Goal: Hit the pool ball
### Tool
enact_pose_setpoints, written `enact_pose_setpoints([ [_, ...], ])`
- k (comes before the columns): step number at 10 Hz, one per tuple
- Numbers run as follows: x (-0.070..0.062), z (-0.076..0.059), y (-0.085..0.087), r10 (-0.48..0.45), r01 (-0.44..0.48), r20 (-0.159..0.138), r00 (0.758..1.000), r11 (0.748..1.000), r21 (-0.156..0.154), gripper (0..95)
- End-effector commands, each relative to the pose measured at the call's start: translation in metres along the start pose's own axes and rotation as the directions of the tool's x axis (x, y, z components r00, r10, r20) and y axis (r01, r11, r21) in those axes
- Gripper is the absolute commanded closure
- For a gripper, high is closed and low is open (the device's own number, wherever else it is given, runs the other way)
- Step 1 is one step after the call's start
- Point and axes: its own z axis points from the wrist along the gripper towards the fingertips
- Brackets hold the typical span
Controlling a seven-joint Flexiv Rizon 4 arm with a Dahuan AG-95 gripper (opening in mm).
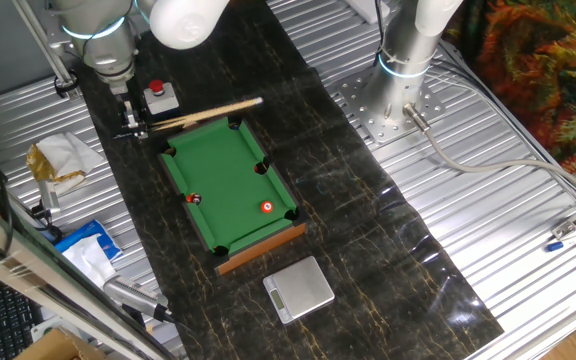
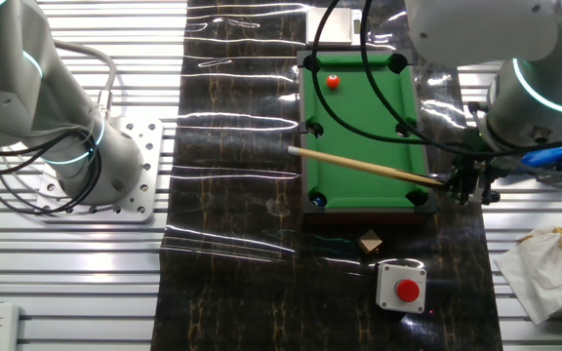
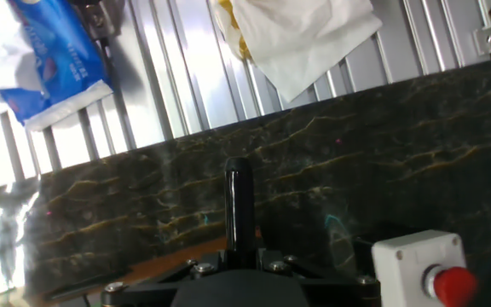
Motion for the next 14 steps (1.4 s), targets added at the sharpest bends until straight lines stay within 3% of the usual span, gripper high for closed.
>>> enact_pose_setpoints([
  [1,0.001,0.005,0.0,-0.005,0.005,0.002,1.0,1.0,0.003,95.0],
  [9,0.002,0.027,0.001,-0.005,0.005,0.005,1.0,1.0,0.008,95.0],
  [14,0.003,0.03,0.005,-0.005,0.005,0.012,1.0,1.0,0.016,95.0],
])
